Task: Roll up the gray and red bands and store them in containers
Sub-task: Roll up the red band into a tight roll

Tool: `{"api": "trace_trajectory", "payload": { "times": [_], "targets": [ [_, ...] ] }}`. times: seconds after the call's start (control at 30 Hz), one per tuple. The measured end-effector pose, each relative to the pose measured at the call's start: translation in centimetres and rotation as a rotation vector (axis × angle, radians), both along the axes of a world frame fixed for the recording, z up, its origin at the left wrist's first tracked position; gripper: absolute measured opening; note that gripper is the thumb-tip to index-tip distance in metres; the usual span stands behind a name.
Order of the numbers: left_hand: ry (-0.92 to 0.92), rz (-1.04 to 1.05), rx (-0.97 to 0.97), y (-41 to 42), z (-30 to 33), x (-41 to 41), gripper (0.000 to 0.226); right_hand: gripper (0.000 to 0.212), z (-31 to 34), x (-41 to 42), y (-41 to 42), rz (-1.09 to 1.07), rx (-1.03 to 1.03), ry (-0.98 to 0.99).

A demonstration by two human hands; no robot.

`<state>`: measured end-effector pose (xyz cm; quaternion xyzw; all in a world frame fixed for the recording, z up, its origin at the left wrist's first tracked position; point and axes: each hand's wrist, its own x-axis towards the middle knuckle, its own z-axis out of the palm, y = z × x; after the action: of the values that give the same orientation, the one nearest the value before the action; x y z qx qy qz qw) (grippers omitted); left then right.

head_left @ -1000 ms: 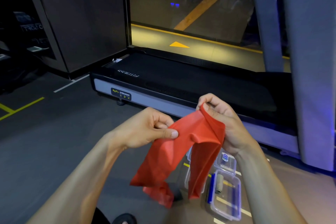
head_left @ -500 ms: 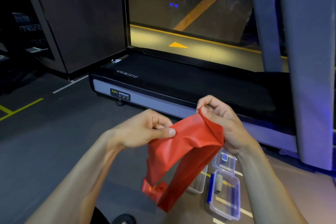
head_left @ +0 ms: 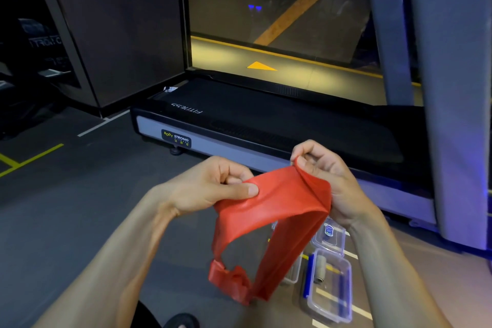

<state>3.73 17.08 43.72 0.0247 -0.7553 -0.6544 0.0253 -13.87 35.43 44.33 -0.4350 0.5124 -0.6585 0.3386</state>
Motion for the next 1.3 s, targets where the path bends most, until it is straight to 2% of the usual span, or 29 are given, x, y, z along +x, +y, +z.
{"api": "trace_trajectory", "payload": {
  "times": [0.1,0.17,0.3,0.43,0.53,0.63,0.7,0.87,1.03,1.17,1.3],
  "targets": [
    [0.012,-0.118,0.215,0.2,0.0,0.1,0.015,0.002,-0.6,0.3,-0.5,0.029,0.041,0.09],
    [0.005,-0.166,0.299,0.3,-0.2,0.0,0.029,0.003,-0.8,0.7,-0.9,0.046,0.054,0.123],
    [-0.015,-0.093,0.313,0.1,-0.5,-0.2,0.027,0.003,-0.8,0.8,-0.9,0.022,0.043,0.062],
    [0.029,-0.083,0.32,0.7,-0.4,-0.4,0.01,0.004,-0.8,1.6,-1.2,0.068,0.006,-0.032],
    [0.021,-0.053,0.154,1.1,-0.4,-0.9,0.016,0.007,-0.8,3.0,-1.8,0.156,-0.02,-0.096],
    [-0.005,0.002,0.004,1.2,-0.4,-1.0,0.042,0.005,-1.0,3.5,-2.3,0.15,0.081,0.187],
    [-0.006,0.044,-0.064,1.2,-0.4,-0.9,0.039,0.006,-1.1,3.2,-2.3,0.136,0.154,0.347],
    [-0.043,-0.002,-0.123,1.1,-0.6,-0.3,0.029,0.008,-0.4,2.1,-1.9,0.136,0.225,0.521],
    [-0.123,-0.059,-0.218,1.1,-0.6,-0.2,0.008,0.005,-0.9,1.8,-2.3,0.138,0.269,0.624],
    [-0.214,0.034,-0.374,0.3,-1.2,-0.2,0.019,0.005,-1.2,1.0,-2.3,0.067,0.283,0.681],
    [-0.152,0.114,-0.347,0.0,-1.1,-0.2,0.025,0.008,-0.4,0.3,-1.8,0.003,0.134,0.614]
  ]
}}
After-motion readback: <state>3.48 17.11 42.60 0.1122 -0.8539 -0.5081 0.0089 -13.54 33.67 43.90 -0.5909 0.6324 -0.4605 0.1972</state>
